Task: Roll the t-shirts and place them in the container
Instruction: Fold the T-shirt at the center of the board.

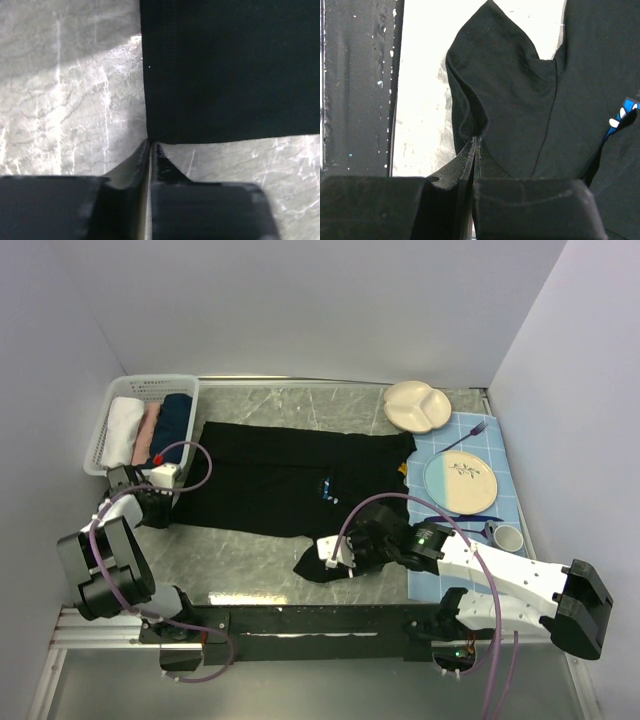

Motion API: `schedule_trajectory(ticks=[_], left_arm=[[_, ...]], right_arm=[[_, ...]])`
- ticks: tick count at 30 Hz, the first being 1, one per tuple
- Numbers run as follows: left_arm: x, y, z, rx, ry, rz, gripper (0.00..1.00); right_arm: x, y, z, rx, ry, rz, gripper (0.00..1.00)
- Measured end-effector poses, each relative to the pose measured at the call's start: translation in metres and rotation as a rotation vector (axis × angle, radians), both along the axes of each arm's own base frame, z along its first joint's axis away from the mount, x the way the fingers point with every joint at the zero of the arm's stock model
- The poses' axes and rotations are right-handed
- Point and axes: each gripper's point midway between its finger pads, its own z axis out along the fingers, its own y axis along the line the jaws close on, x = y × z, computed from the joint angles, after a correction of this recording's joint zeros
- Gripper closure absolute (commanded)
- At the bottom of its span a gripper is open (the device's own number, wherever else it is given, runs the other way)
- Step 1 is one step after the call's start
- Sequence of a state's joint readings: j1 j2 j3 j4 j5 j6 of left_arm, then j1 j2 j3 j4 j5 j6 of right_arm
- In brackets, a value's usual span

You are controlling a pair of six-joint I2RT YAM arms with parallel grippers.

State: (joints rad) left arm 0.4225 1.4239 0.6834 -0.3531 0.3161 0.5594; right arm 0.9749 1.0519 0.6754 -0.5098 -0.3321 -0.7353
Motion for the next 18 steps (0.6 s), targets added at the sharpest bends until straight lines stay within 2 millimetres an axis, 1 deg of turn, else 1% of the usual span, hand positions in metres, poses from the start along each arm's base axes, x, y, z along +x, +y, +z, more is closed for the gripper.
schedule_trajectory(ticks=[4, 6, 8, 14, 18], left_arm=[[-0.001, -0.001, 0.002, -0.005, 0.009, -0.019, 0.99], [-0.008, -0.008, 0.004, -0.025, 0.022, -0.041, 0.99], [-0.014, -0.013, 0.011, -0.031, 0.022, -0.068, 0.99], [-0.028, -0.024, 0.051, 0.012, -0.045, -0.170, 0.99], [-0.039, -0.027, 0.072, 0.052, -0.075, -0.218, 0.99]], right_arm=[[-0.004, -0.005, -0.001, -0.017, 0.018, -0.007, 1.00], [-0.007, -0.010, 0.001, -0.029, 0.026, -0.007, 1.00], [-0.009, -0.013, 0.008, -0.023, 0.023, -0.007, 1.00], [-0.015, -0.023, 0.042, 0.036, -0.022, -0.010, 1.00], [-0.018, -0.032, 0.048, 0.038, -0.032, -0.023, 1.00]])
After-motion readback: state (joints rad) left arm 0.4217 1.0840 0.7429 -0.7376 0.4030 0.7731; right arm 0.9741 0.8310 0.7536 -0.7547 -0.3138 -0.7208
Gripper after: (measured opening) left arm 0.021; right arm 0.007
